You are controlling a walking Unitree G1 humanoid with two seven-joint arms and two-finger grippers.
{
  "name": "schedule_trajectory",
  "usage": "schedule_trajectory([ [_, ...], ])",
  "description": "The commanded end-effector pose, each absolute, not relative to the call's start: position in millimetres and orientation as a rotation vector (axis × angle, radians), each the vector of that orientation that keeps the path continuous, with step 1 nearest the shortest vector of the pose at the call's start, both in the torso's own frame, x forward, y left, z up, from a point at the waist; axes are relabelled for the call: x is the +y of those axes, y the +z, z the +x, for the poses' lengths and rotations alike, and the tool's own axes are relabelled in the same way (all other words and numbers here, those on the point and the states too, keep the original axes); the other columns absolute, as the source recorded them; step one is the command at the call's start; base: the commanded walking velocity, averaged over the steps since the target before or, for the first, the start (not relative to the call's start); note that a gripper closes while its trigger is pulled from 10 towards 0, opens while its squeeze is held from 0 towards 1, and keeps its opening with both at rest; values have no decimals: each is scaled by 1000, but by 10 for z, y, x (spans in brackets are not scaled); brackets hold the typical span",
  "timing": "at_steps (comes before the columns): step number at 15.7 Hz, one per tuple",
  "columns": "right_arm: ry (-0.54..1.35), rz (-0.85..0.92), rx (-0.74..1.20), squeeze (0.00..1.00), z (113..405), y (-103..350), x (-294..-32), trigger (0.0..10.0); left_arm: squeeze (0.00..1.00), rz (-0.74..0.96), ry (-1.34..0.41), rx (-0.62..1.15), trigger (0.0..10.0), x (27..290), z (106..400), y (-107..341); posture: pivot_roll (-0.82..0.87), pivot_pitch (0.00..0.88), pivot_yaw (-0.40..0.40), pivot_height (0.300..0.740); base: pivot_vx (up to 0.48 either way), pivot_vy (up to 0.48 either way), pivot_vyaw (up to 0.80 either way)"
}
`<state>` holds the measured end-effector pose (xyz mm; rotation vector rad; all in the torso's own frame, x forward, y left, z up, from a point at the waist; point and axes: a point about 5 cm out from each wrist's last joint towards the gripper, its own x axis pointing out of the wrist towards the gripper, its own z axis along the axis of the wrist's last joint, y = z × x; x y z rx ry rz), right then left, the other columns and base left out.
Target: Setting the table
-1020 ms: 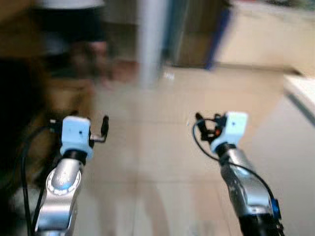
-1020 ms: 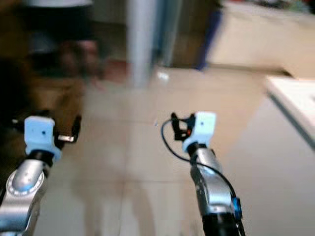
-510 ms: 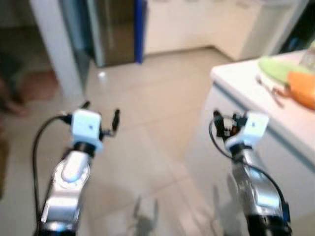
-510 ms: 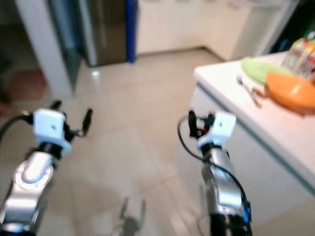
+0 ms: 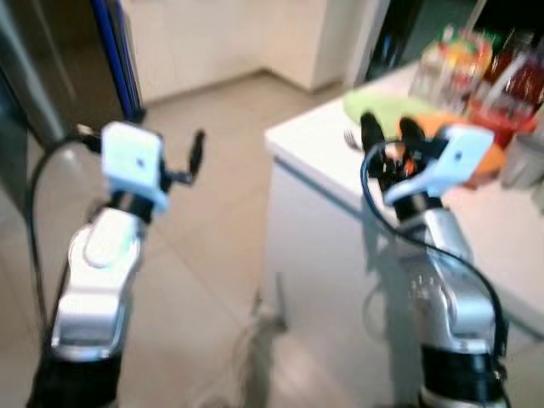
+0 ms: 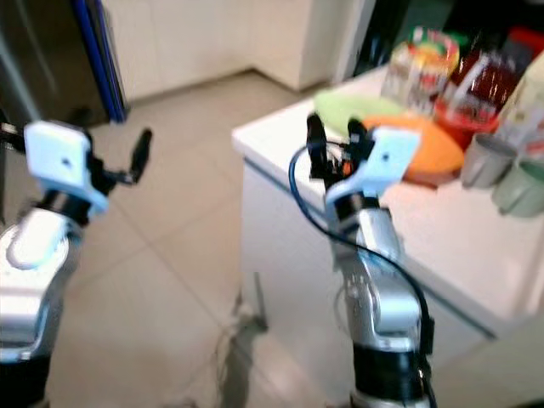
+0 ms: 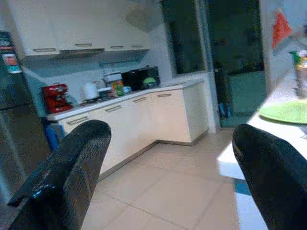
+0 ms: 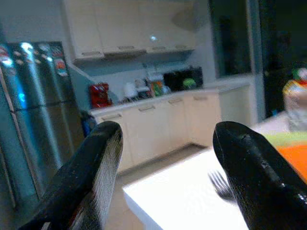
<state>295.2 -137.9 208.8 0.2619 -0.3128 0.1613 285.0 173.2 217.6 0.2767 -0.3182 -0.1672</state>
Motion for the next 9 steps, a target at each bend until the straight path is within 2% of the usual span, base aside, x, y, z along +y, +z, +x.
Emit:
schedule_trajectory([
  [1,120,265,-280,0,2937,2035,-1458,10000,0,282,-199,-294,10000,1654,2852,2140,60,0,-35,740,0,0,0],
  [3,113,271,-260,0,2931,2007,-1463,10000,0,290,-209,-277,10000,1631,2875,2134,49,0,-22,740,0,0,-228],
  [6,71,269,-189,0,2868,1885,-1513,10000,0,288,-235,-253,10000,1609,2937,2115,25,0,6,740,0,264,-715],
  [9,43,276,-173,0,2823,1852,-1530,10000,0,305,-259,-247,10000,1613,2984,2157,26,0,28,740,0,396,-800],
])
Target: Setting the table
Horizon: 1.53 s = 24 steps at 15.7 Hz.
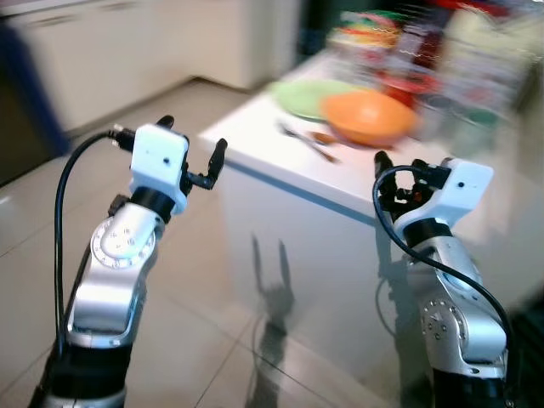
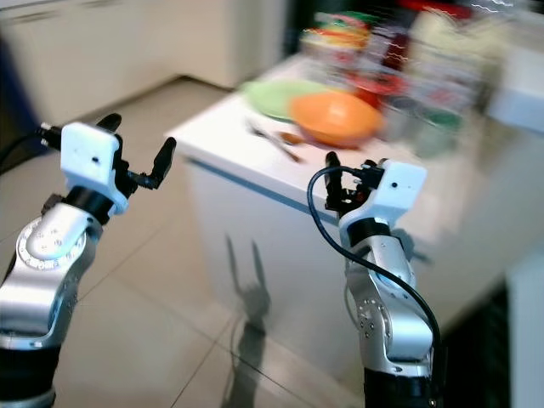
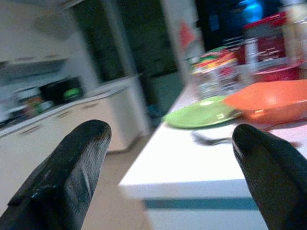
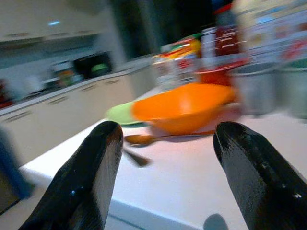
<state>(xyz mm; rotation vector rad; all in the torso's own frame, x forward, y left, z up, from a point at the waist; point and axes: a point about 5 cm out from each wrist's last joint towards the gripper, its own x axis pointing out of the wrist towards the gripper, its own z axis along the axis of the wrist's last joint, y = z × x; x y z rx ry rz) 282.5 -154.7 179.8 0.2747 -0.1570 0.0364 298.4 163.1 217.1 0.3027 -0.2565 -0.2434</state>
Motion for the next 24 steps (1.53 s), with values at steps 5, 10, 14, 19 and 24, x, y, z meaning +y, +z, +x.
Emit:
schedule_trajectory([
  [5,23,289,-139,0,2737,1767,-1556,10000,0,305,-232,-243,10000,1677,2984,2198,60,0,-5,740,0,469,-160],
  [10,17,301,-118,0,2711,1743,-1554,10000,0,304,-248,-217,10000,1625,2971,2111,53,0,-1,740,0,469,-320],
  [14,1,318,-98,0,2703,1692,-1565,10000,0,285,-246,-200,10000,1622,2985,2047,50,0,0,740,0,469,-800],
  [19,-9,319,-84,0,2684,1664,-1576,10000,0,281,-250,-191,10000,1604,2977,2004,45,0,-8,740,0,469,-800],
  [24,-45,304,-53,0,2698,1609,-1640,10000,0,282,-220,-213,10000,1554,2940,1956,33,0,-24,740,0,-195,-640],
])
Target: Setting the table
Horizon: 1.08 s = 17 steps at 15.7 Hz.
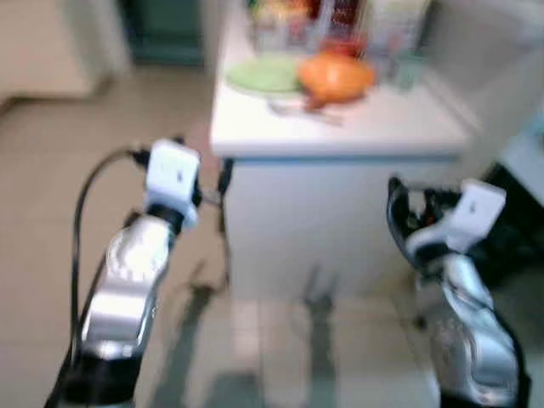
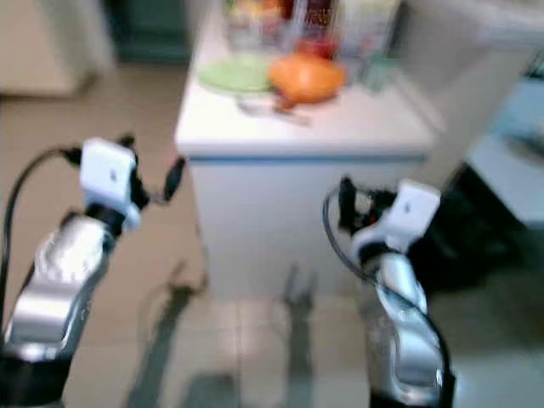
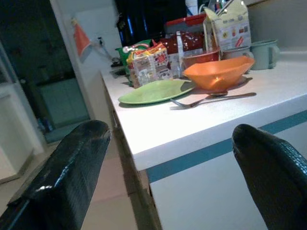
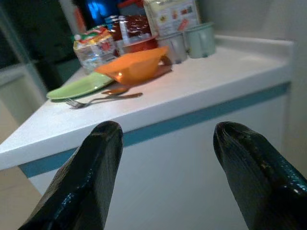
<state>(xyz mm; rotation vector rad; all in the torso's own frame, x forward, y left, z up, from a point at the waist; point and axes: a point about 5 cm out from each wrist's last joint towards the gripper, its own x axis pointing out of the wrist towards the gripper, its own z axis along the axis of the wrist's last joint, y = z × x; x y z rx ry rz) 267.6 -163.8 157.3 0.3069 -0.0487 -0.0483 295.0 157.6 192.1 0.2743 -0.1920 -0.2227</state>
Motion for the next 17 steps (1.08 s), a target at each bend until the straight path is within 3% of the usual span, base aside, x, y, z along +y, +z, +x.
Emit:
schedule_trajectory([
  [1,-16,260,-24,0,2737,1590,-1602,10000,0,241,-181,-194,10000,1586,2959,1950,24,0,-23,740,0,0,0],
  [4,76,189,-28,0,2792,1653,-1531,10000,0,233,-149,-183,10000,1612,2942,1929,29,0,-27,740,0,0,0],
  [9,100,219,-107,0,2984,1916,-1549,10000,0,187,-32,-233,10000,1686,2970,2016,7,0,-25,740,0,0,0],
  [12,122,203,-104,0,3081,2006,-1563,10000,0,205,-92,-248,10000,1581,2975,2089,21,0,-39,740,285,0,-515],
  [17,183,229,-80,0,3122,1991,-1474,10000,0,203,-61,-228,10000,1666,2943,2024,29,0,-61,740,321,0,0],
])
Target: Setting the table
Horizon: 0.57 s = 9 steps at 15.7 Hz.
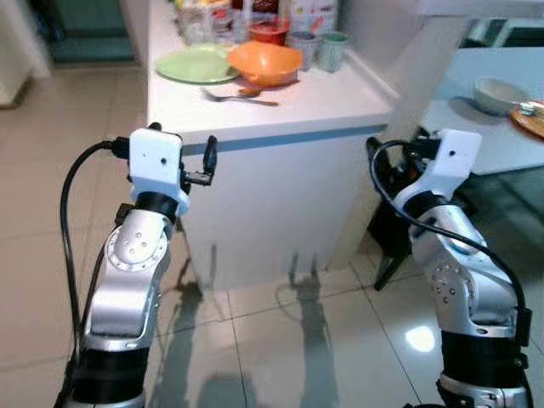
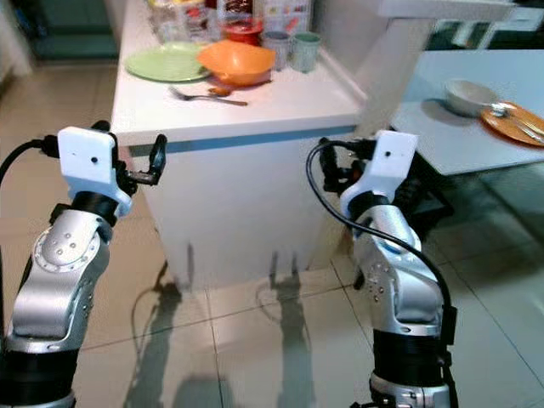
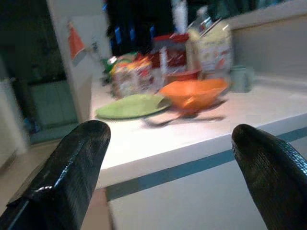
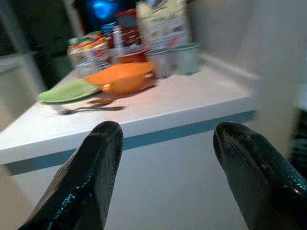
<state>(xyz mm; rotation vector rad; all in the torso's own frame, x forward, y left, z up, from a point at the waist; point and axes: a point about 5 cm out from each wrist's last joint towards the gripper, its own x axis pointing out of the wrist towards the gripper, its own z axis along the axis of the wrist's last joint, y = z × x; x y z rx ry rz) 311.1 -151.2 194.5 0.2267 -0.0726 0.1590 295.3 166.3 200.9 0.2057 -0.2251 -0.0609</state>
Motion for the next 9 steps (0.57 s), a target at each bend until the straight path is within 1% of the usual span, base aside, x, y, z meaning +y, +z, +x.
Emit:
schedule_trajectory([
  [1,188,237,-79,0,3122,1987,-1463,10000,0,203,-57,-220,10000,1676,2922,1996,33,0,-66,740,322,0,0],
  [4,199,257,-79,0,3137,1981,-1438,10000,0,202,-44,-233,10000,1681,2922,2034,47,0,-78,740,331,0,0],
  [5,208,266,-84,0,3145,1990,-1422,10000,0,204,-43,-243,10000,1684,2926,2061,49,0,-80,740,345,0,-531],
  [8,209,261,-86,0,3153,1997,-1426,10000,0,210,-40,-248,10000,1704,2925,2072,50,0,-80,740,346,0,-800],
  [9,203,246,-87,0,3157,2005,-1434,10000,0,212,-36,-249,10000,1722,2928,2076,50,0,-80,740,352,0,0],
])
